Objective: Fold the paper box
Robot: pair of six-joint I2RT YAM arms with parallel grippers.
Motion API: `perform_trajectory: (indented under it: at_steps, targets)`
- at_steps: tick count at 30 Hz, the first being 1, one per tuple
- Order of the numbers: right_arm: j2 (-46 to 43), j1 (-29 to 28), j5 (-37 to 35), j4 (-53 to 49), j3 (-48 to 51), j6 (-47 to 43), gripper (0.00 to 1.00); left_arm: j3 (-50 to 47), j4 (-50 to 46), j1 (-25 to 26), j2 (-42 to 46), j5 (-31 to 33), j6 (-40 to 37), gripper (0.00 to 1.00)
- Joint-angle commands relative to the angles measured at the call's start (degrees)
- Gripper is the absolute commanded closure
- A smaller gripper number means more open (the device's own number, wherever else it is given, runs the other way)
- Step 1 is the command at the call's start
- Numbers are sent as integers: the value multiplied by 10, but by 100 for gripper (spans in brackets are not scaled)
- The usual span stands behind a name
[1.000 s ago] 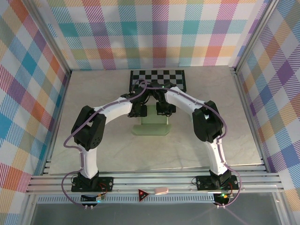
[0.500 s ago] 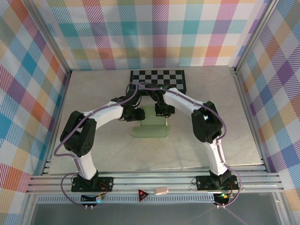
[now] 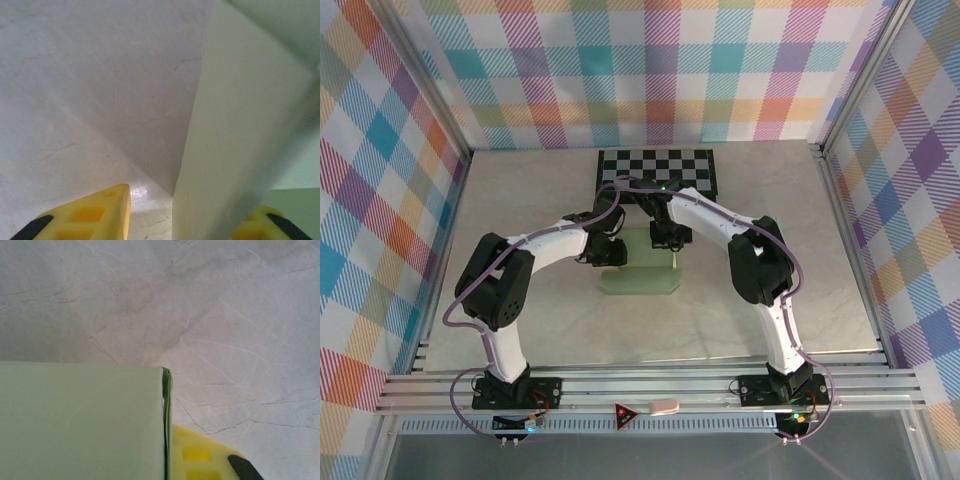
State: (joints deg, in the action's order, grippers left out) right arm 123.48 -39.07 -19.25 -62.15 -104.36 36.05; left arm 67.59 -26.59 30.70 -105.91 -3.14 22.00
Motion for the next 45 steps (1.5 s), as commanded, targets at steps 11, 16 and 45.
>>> perform_trajectory:
  at_steps: [11,16,45]
  targets:
    - [-17,1,-8,-13,-1,6,100,19,-61,34,-14,134,-1,92]
    - [-15,0,-4,-12,-2,6,100,20,-52,41,-25,142,18,100]
    - [-27,61,118,-43,22,145,100,121,-136,-30,151,81,37,47]
